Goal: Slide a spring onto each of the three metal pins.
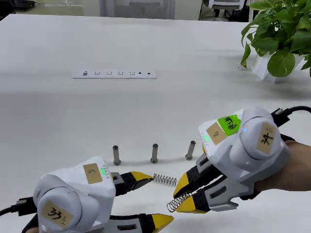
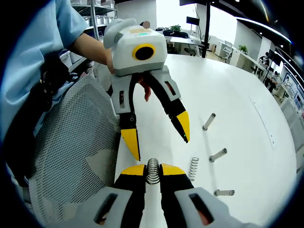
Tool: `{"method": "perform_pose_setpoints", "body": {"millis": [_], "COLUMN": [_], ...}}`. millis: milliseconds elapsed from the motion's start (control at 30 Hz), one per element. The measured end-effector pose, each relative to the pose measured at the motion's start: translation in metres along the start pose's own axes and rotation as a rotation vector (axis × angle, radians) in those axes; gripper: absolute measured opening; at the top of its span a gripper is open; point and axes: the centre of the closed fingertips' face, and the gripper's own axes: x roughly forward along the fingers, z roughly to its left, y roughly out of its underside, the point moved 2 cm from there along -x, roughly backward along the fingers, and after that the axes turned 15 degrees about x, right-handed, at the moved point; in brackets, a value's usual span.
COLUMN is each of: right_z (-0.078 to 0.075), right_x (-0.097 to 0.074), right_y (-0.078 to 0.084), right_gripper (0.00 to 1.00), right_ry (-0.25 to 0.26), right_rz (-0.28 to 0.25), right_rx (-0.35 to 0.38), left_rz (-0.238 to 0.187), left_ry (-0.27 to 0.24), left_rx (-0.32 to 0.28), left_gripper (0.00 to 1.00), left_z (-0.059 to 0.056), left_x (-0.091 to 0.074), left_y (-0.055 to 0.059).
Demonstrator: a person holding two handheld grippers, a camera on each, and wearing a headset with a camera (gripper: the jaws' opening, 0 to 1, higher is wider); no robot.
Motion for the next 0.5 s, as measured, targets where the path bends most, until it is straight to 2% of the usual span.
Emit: {"method": "perform_pose_setpoints", "body": {"millis": [167, 267, 300, 367, 500], "right_z": [-0.005, -0.006, -0.007, -0.008, -0.009], "right_x": [0.001, 0.001, 0.002, 0.003, 0.005], "right_y": [-0.001, -0.003, -0.004, -0.004, -0.005], "right_gripper": [0.12, 0.12, 0.12, 0.12, 0.12], "right_ry": [0.007, 0.005, 0.002, -0.001, -0.004], "right_rz": [0.019, 0.026, 0.03, 0.037, 0.058], "right_rx": [-0.018, -0.029, -0.033, -0.039, -0.058], "left_rz": [0.021, 0.037, 0.053, 0.075, 0.079], "left_ry": [-0.05, -0.097, -0.116, -0.155, -0.191], "left_rx": [-0.048, -0.084, -0.108, -0.119, -0.139], "left_gripper": [0.61, 0.71, 0.77, 0.85, 0.99], "left_z": [0.006, 0.01, 0.012, 0.017, 0.022], "left_x": [-0.008, -0.013, -0.015, -0.018, -0.024], "left_y": [0.012, 0.019, 0.024, 0.029, 0.035]}}
